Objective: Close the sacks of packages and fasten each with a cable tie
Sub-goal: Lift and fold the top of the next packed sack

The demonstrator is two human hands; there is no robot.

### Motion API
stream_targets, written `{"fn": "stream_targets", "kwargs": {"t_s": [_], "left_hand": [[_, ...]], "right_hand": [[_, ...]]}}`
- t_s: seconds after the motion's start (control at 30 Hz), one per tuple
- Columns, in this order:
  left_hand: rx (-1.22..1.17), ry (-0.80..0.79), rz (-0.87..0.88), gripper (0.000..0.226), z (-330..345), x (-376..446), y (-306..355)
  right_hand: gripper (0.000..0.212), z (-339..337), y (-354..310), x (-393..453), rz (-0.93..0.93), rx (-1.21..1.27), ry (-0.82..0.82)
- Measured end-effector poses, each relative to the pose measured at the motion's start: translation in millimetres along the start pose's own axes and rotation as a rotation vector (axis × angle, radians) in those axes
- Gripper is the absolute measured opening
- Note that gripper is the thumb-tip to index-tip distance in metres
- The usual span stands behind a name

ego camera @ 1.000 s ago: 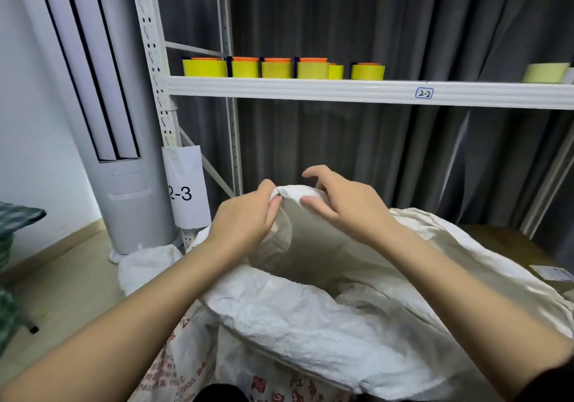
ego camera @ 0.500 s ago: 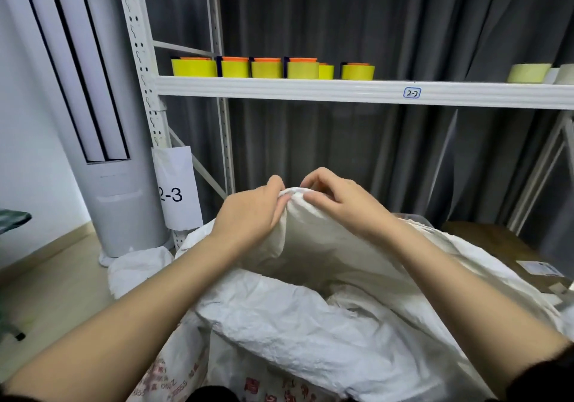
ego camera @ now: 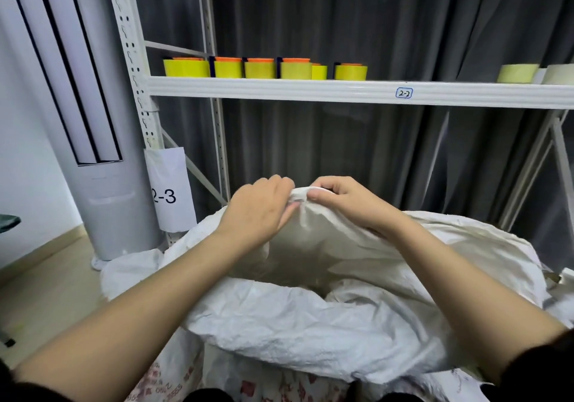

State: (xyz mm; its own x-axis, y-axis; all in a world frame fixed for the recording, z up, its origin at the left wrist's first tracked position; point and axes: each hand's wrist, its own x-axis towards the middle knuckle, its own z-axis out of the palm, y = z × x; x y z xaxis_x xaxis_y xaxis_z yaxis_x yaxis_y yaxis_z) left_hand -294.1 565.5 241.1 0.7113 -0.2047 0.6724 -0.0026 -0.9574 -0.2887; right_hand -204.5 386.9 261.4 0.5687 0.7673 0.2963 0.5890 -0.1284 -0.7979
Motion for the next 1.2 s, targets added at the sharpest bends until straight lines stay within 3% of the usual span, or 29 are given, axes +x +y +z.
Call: {"fn": "stream_targets", "kwargs": {"t_s": [0.07,0.17,0.2,0.3,0.37,0.47,0.6,0.63,0.7,0.77,0.83,0.9,1.03,1.13,1.2], "left_hand": [[-0.029,-0.065,-0.084,0.03,-1.0,3.0,1.8],[-0.142,-0.175,-0.192,0.028,5.3,2.2,-10.0],[-0.208,-0.213,-0.212,0.03,4.6,3.2,-13.2],[-0.385,-0.283,-0.231,0.035,4.0,6.1,-16.8],[-0.307,-0.244,-0.231,0.033,3.6,7.5,-15.3],[-0.163,-0.015,-0.085,0.04,5.9,8.7,-6.8],[-0.173,0.029,0.055,0.043,16.8,13.8,6.6],[-0.154,0.013,0.067,0.04,17.9,14.0,9.1],[-0.112,0.011,0.043,0.035,19.7,13.0,11.1],[-0.13,-0.076,-0.064,0.029,20.1,14.6,7.0],[-0.224,-0.173,-0.165,0.03,22.7,16.8,-0.8],[-0.29,-0.197,-0.176,0.034,19.6,17.6,-3.3],[-0.28,0.04,-0.021,0.036,17.0,17.2,3.1],[-0.267,0.082,0.088,0.045,20.7,21.7,17.8],[-0.216,0.09,0.042,0.04,20.7,23.4,26.2]], "right_hand": [[0.016,2.7,-0.6,-3.7,-0.007,-0.175,0.06],[0.031,6.3,8.7,-14.7,-0.117,-0.99,0.288],[0.035,6.4,14.6,-17.2,-0.201,-1.119,0.346],[0.033,5.1,20.1,-21.5,-0.294,-1.132,0.372],[0.024,-2.3,15.3,-17.7,-0.18,-0.833,0.275],[0.024,-12.0,11.2,-9.9,-0.068,-0.308,0.149],[0.032,-5.5,7.5,-6.5,-0.038,-0.101,0.135],[0.029,-4.0,7.7,-6.4,-0.042,-0.17,0.154],[0.022,-3.2,10.3,-11.0,-0.07,-0.552,0.238],[0.033,-2.5,16.9,-20.4,-0.161,-1.038,0.346],[0.038,-1.3,22.2,-26.8,-0.16,-1.212,0.351],[0.031,-5.4,26.4,-27.8,-0.086,-1.048,0.325],[0.021,-21.6,21.9,-18.0,0.009,-0.261,0.144],[0.022,-18.1,15.2,-14.5,0.035,0.074,0.007],[0.018,-11.4,12.3,-15.5,0.063,0.162,0.068]]}}
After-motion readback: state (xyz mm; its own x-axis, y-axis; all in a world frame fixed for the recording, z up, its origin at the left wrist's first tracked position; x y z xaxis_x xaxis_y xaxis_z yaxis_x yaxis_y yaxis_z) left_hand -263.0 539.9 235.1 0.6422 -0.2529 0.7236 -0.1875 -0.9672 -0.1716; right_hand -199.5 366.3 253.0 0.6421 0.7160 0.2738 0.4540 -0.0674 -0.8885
